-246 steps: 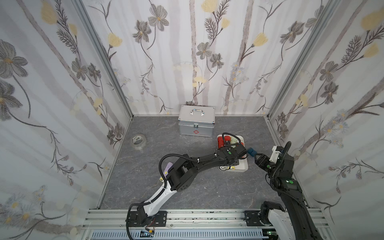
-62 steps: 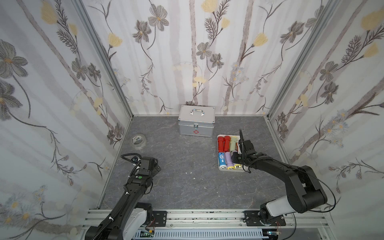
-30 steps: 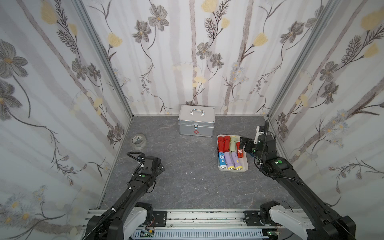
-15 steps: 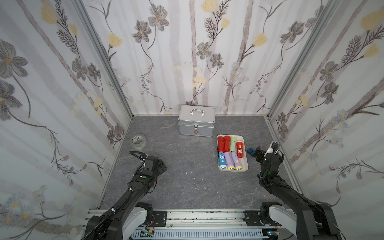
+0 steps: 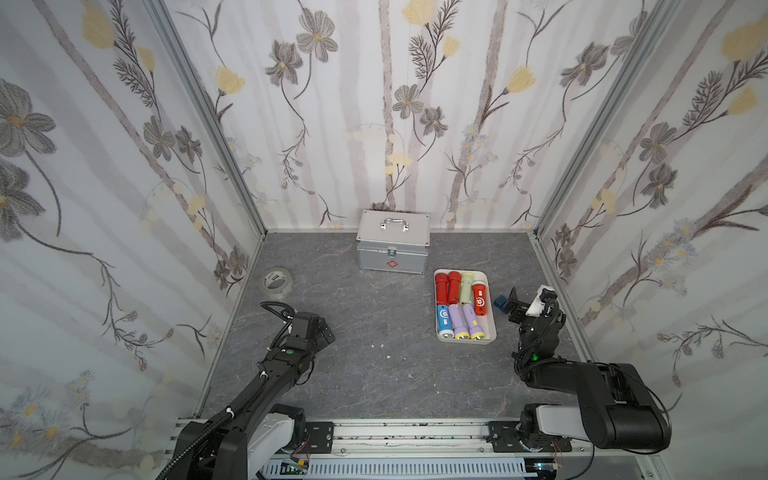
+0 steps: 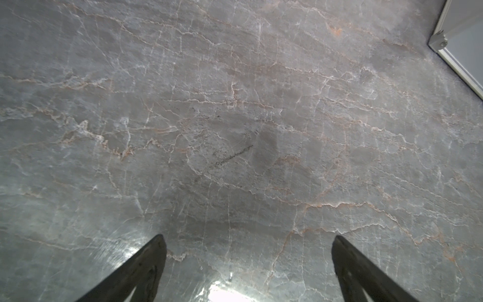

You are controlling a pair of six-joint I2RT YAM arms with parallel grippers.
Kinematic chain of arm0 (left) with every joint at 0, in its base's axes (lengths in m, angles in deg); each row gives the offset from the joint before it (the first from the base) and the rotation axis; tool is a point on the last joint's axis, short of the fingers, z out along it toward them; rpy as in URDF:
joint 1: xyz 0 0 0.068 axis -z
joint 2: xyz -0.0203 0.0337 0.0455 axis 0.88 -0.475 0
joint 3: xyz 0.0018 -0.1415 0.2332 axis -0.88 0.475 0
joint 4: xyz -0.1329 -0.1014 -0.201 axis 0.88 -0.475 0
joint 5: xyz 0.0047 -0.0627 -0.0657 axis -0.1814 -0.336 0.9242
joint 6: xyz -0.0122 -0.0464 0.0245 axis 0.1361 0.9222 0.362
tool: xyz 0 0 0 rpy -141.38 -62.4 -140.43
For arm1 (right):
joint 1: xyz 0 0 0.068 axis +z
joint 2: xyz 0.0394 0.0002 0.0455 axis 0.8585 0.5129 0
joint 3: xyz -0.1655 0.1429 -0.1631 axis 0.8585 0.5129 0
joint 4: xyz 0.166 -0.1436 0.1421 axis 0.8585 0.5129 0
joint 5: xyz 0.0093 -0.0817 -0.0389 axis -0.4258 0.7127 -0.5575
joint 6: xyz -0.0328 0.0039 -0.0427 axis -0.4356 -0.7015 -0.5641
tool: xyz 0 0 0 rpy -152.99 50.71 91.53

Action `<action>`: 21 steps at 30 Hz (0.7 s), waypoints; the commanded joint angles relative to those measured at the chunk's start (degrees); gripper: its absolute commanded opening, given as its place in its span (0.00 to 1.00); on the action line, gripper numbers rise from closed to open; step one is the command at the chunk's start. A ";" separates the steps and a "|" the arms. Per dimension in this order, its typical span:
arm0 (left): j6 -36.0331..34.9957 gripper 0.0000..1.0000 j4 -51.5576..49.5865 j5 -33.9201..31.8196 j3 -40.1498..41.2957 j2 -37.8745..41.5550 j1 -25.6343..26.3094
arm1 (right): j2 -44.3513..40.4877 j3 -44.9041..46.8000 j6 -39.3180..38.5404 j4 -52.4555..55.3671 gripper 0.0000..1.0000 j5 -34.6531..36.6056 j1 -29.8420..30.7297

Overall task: Put the flashlights into the storage boxes
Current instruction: Reset both arms

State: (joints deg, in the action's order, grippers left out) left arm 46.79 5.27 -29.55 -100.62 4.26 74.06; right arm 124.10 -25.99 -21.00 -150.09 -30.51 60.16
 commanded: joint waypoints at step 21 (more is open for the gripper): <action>-41.30 1.00 36.05 -5.13 -3.05 -8.42 -2.02 | 0.51 -1.96 -1.21 -2.81 1.00 -1.33 -0.02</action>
State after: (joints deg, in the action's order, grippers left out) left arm 9.92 34.73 -40.43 -104.64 -3.06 72.73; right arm 124.45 -27.52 -21.42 -151.75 -31.10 60.14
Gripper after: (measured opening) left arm 0.997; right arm 0.998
